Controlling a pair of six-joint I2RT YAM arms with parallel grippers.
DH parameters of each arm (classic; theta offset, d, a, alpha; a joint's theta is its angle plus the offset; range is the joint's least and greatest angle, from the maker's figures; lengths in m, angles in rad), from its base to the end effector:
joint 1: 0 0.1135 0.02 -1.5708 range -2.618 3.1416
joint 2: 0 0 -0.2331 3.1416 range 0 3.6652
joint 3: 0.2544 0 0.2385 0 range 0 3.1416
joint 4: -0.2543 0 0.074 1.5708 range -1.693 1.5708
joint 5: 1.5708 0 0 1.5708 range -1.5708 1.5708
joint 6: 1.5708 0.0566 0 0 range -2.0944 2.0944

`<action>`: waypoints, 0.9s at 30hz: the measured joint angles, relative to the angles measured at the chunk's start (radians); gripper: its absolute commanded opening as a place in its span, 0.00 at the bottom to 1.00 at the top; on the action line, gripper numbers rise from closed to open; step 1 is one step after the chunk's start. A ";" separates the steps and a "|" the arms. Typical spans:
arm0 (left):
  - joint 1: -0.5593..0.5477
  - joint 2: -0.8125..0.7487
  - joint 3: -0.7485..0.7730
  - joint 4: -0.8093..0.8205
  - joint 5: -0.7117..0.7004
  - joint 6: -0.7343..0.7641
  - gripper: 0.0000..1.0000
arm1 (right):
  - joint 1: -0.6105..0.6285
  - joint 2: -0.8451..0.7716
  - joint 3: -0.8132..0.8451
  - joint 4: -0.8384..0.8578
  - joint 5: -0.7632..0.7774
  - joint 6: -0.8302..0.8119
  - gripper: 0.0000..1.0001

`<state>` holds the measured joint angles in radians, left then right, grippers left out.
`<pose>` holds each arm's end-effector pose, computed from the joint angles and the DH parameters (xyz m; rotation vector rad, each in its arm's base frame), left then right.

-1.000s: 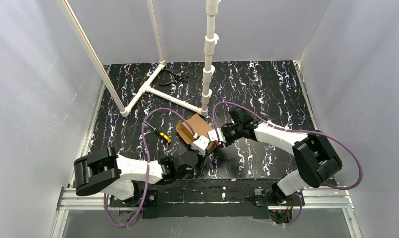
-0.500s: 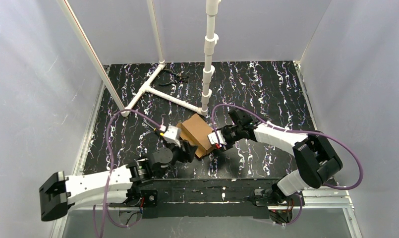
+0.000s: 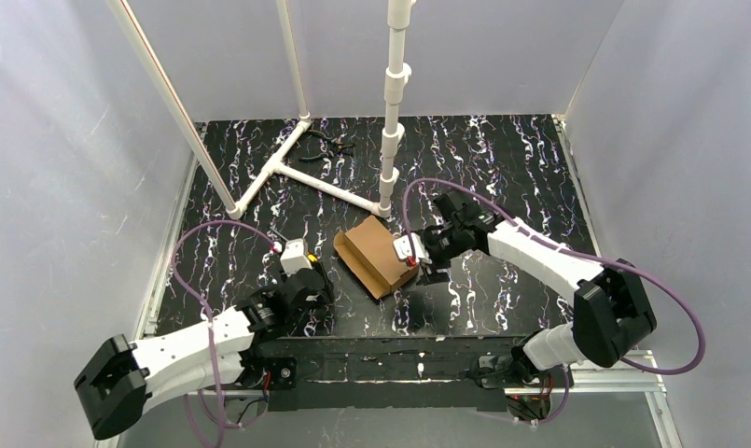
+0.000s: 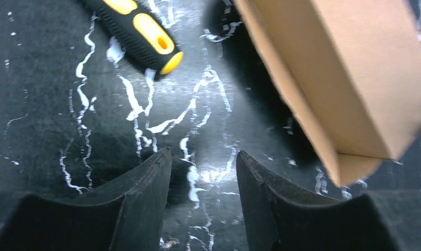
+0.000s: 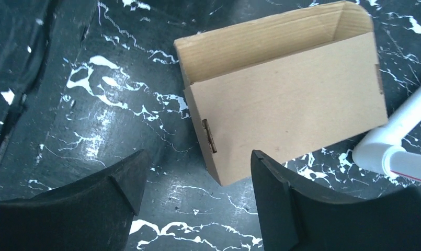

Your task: Fold the paper box

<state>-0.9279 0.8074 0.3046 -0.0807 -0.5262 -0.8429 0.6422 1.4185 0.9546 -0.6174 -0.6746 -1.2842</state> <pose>0.1382 -0.1371 0.1556 -0.2135 2.0975 -0.5135 0.1978 0.1921 0.1900 -2.0977 1.2017 0.6116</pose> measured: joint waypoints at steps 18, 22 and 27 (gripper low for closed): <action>0.478 0.282 0.130 0.259 0.403 0.047 0.59 | -0.241 -0.019 -0.122 0.303 -0.220 0.636 0.78; 0.503 0.404 0.202 0.273 0.452 0.048 0.54 | -0.266 -0.019 -0.133 0.379 -0.233 0.736 0.78; 0.504 0.541 0.271 0.298 0.511 0.077 0.53 | -0.281 -0.018 -0.133 0.421 -0.246 0.784 0.78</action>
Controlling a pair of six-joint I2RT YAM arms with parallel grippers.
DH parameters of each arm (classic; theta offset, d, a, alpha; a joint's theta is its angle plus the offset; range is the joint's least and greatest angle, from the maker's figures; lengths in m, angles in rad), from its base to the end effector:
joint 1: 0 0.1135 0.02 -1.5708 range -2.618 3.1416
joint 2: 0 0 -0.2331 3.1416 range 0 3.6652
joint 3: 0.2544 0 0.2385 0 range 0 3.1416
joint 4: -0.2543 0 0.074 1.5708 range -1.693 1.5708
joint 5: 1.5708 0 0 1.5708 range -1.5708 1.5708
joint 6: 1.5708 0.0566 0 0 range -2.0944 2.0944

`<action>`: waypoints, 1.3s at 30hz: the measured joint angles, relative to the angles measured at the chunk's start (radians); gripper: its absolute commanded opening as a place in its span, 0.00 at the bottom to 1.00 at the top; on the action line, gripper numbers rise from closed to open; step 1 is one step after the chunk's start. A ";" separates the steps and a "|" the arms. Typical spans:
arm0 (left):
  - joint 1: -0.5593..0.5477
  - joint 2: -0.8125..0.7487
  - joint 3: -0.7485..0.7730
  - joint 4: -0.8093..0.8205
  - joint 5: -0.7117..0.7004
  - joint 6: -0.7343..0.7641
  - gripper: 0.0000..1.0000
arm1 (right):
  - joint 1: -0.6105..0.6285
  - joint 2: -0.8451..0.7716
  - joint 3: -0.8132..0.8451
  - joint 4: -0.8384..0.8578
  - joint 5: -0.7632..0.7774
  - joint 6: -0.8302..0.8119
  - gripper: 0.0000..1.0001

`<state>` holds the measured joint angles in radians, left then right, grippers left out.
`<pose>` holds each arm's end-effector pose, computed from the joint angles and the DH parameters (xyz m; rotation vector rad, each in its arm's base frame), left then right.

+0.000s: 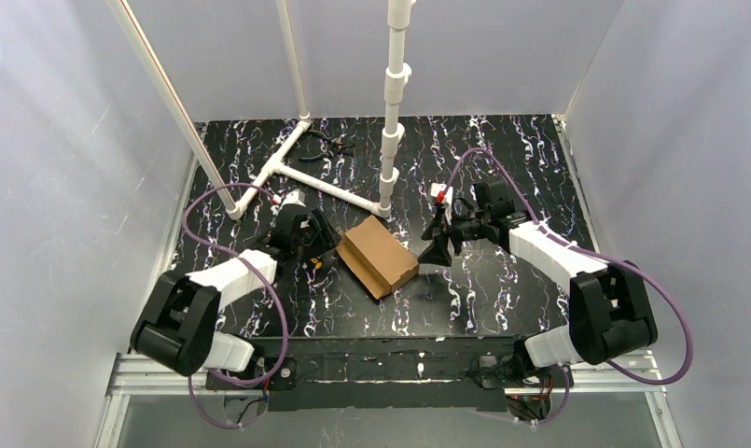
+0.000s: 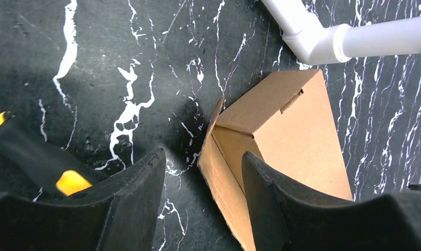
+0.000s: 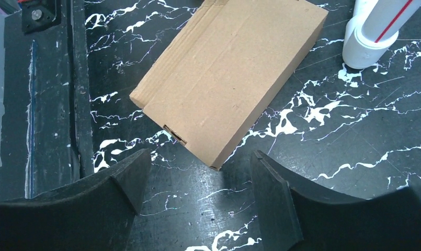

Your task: Fold the paper box

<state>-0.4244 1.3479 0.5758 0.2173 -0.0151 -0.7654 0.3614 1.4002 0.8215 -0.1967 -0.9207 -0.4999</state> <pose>0.2616 -0.1173 0.1540 -0.3830 2.1699 -0.6738 0.2496 0.1425 0.1914 -1.2831 1.7376 0.9846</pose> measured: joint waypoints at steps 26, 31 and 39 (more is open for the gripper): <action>-0.010 0.088 0.012 0.026 0.112 0.053 0.08 | -0.009 0.015 -0.001 0.014 -0.003 0.021 0.77; -0.080 0.016 -0.053 0.029 0.082 -0.041 0.01 | -0.009 0.016 -0.001 0.014 -0.003 0.021 0.77; -0.223 -0.060 -0.116 0.029 -0.012 -0.216 0.00 | -0.020 0.016 -0.001 0.014 -0.003 0.018 0.77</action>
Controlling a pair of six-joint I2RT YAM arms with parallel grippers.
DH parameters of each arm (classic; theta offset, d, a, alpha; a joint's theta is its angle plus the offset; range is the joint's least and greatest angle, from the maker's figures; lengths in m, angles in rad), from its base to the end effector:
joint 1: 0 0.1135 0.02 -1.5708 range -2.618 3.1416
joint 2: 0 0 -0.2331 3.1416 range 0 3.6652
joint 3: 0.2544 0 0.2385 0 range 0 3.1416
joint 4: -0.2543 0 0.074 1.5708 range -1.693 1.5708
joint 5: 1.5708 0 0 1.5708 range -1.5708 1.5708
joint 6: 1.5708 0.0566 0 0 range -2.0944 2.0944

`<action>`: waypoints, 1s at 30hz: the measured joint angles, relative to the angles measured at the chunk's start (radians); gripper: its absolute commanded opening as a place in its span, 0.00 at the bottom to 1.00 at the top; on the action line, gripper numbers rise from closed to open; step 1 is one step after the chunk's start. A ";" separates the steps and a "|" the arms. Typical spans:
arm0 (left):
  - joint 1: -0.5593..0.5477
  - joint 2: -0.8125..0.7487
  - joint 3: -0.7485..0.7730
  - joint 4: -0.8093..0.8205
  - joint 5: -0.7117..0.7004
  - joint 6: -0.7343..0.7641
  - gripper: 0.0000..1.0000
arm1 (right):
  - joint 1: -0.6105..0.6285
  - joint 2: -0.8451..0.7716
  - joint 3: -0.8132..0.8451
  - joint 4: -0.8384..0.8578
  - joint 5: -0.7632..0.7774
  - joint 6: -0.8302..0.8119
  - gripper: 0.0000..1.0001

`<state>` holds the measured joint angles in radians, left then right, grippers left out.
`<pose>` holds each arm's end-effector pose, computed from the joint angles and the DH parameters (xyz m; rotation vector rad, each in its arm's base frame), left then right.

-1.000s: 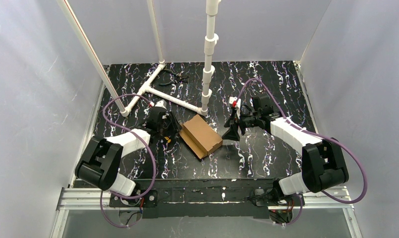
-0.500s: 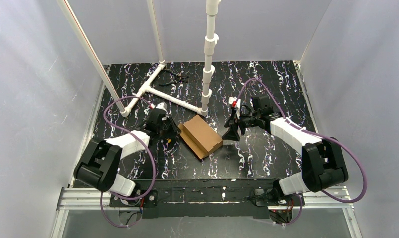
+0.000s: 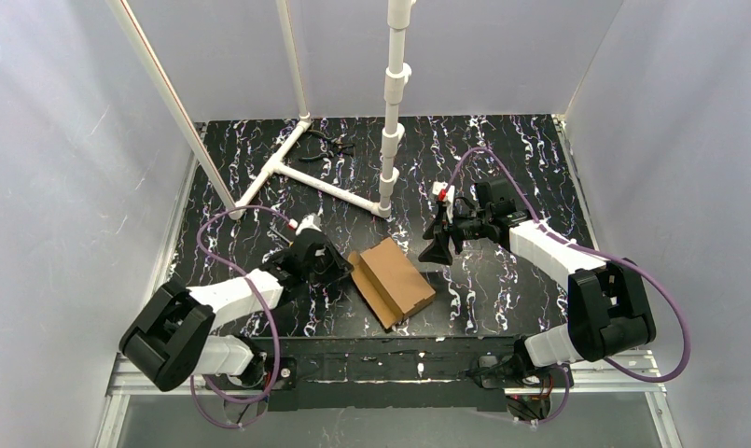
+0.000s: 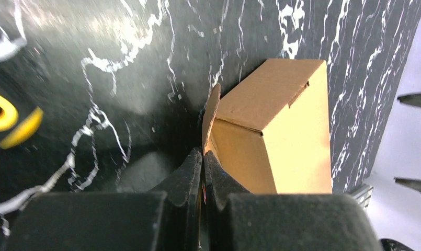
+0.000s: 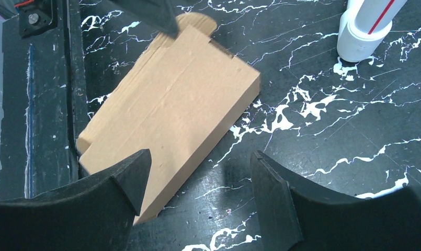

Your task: Fold the paper box

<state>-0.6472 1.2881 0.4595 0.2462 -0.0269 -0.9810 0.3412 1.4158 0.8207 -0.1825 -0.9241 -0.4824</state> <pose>0.2118 -0.1581 0.1360 -0.3981 2.2628 -0.8790 0.2543 0.1382 0.1883 -1.2504 1.7611 0.9879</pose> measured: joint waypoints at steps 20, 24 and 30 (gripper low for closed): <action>-0.147 -0.414 -0.097 -0.111 -0.212 -0.054 0.59 | 0.157 0.101 0.333 -0.458 0.227 -0.232 0.88; -0.146 -0.476 -0.143 -0.131 -0.222 -0.001 0.52 | 0.329 0.100 0.375 -0.483 0.363 -0.217 0.89; -0.143 -0.480 -0.222 -0.158 -0.197 -0.032 0.12 | 0.421 0.129 0.374 -0.501 0.487 -0.144 0.84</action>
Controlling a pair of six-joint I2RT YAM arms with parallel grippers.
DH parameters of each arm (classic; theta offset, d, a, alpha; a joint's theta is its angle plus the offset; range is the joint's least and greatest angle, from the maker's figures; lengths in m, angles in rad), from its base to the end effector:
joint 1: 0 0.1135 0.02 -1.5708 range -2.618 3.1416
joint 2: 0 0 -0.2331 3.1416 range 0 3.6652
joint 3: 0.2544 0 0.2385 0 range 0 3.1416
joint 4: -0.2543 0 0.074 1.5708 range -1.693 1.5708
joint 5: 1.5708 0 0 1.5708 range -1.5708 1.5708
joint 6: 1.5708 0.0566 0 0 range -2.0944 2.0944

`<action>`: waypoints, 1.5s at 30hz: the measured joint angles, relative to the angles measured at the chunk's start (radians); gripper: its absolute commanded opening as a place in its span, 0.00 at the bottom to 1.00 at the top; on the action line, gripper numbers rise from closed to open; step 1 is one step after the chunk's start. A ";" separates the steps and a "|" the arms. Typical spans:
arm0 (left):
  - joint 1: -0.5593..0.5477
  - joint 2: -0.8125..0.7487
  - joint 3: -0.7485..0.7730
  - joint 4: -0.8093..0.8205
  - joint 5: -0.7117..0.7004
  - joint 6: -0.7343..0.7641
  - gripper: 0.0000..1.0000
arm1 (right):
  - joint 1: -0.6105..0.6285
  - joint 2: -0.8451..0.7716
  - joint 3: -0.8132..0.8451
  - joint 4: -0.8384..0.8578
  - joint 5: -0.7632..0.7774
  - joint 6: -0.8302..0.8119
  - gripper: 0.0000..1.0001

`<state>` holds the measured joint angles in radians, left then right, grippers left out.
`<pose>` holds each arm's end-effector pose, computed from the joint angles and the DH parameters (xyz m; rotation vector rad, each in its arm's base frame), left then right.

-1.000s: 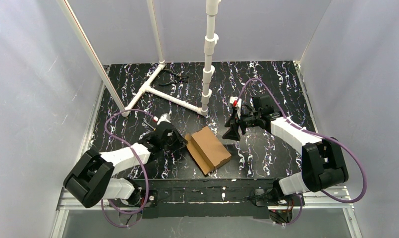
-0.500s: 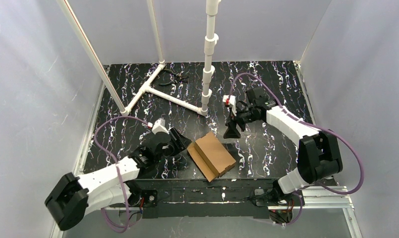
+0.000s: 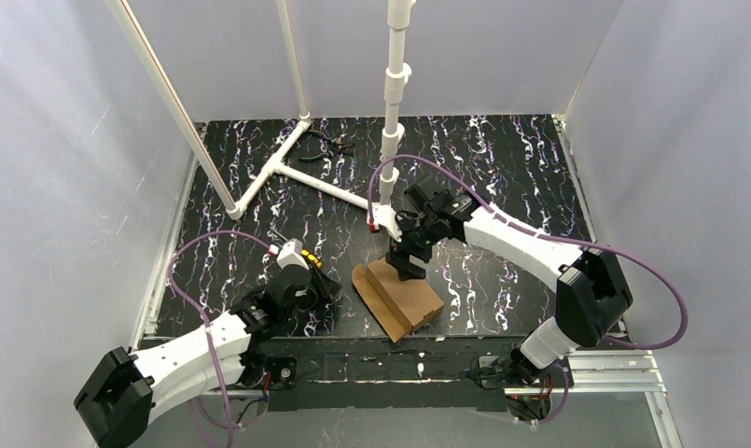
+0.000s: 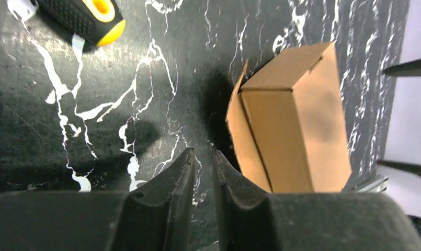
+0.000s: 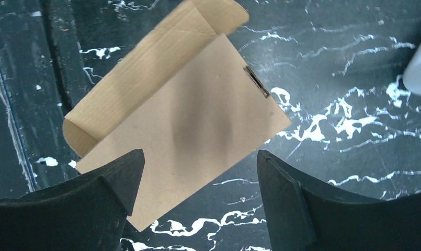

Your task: Fold the paper box

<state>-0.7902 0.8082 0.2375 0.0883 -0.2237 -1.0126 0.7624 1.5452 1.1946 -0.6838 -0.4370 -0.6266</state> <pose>0.1497 -0.1333 0.1479 -0.3850 2.1270 -0.8732 0.2116 0.2352 0.2159 -1.7659 1.8750 0.6175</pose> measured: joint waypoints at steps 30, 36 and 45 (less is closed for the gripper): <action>-0.133 0.475 0.074 0.278 0.220 -0.204 0.05 | -0.166 -0.134 -0.241 0.186 0.082 0.163 0.46; -0.176 0.489 0.079 0.288 0.216 -0.223 0.05 | -0.213 -0.132 -0.242 0.171 0.167 0.178 0.44; -0.216 0.612 0.142 0.369 0.216 -0.245 0.06 | -0.197 -0.018 -0.225 0.128 0.183 0.178 0.40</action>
<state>-1.0058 1.4200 0.3798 0.4572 -0.0078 -1.2575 0.5655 1.5272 0.9695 -0.5556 -0.2535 -0.4488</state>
